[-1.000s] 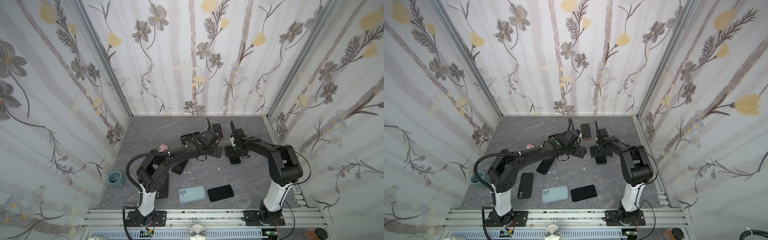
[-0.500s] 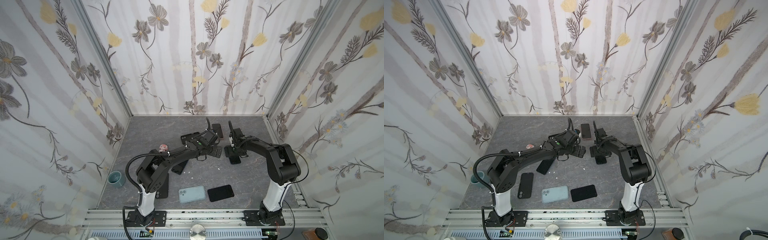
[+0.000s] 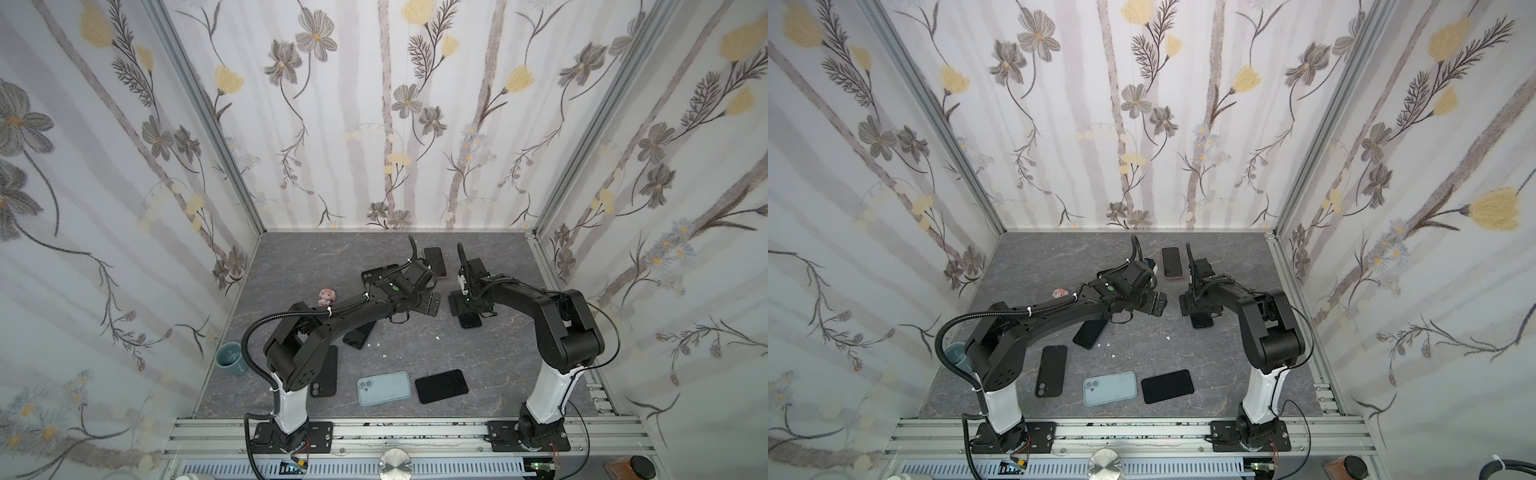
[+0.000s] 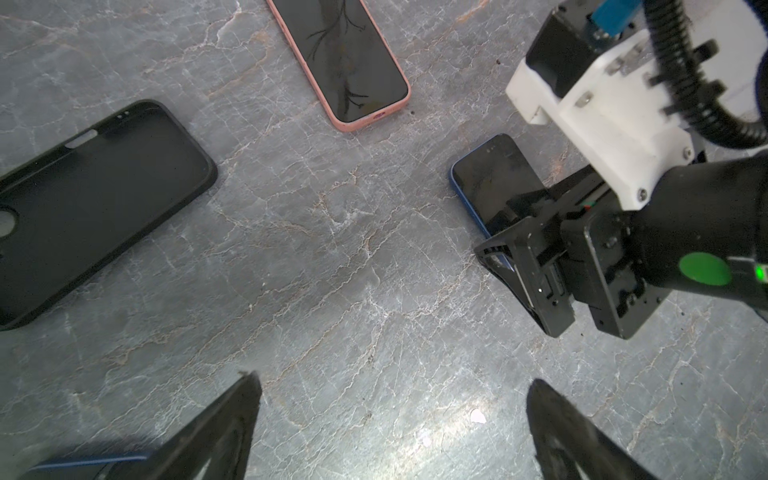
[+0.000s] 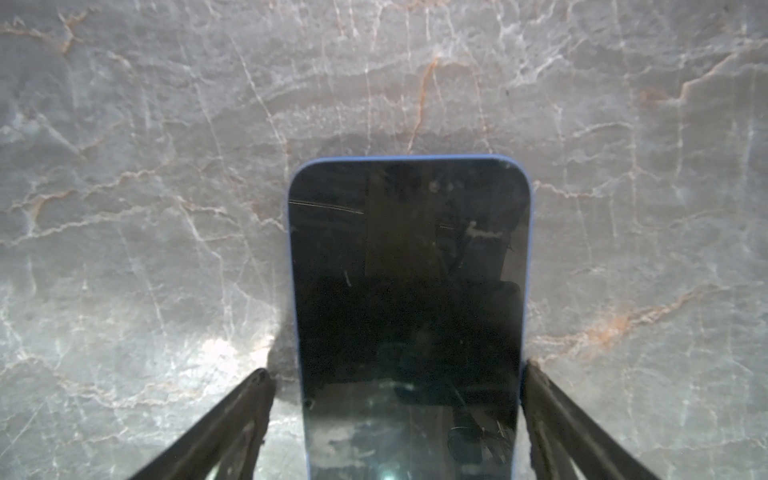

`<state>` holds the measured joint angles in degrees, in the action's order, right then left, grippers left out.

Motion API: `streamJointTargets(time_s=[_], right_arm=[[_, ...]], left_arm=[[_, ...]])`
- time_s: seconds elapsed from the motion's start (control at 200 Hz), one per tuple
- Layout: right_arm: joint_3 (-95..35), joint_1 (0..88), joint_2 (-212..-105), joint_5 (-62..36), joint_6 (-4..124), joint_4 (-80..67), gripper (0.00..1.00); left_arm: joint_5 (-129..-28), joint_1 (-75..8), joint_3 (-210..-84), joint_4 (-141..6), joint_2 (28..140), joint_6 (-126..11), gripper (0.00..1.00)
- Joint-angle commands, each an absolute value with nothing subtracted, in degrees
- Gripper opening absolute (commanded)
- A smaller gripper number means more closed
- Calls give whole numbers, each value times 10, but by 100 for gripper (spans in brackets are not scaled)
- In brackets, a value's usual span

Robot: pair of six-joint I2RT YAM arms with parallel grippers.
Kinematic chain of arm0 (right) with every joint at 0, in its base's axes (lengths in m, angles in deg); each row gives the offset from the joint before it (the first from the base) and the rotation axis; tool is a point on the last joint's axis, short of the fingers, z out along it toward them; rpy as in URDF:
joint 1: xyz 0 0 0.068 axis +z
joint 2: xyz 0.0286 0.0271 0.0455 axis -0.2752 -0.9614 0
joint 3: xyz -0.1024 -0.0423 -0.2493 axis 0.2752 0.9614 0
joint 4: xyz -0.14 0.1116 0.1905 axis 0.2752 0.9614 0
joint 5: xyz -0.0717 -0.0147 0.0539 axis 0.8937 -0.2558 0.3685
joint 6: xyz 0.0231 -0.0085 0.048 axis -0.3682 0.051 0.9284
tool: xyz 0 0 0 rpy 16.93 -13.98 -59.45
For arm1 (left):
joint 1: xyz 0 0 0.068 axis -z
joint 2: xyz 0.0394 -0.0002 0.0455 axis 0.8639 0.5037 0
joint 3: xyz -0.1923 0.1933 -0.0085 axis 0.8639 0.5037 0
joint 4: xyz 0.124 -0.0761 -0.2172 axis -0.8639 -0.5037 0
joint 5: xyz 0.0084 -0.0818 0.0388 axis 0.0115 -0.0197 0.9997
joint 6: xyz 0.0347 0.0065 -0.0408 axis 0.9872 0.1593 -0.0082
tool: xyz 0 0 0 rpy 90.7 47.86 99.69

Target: Put the phone into the phone case

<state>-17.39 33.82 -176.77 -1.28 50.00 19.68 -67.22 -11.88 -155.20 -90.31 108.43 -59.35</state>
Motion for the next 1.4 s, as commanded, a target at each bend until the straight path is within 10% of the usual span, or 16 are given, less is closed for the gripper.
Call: streamJointTargets(time_s=[0.0, 1.394], right_arm=[[-158, 339, -1769, -8, 499, 277, 94], [-149, 340, -1745, -49, 488, 263, 57]], left_arm=[[-659, -119, -1544, -902, 1071, -598, 100], [-731, -185, -1536, -885, 1070, -652, 100]])
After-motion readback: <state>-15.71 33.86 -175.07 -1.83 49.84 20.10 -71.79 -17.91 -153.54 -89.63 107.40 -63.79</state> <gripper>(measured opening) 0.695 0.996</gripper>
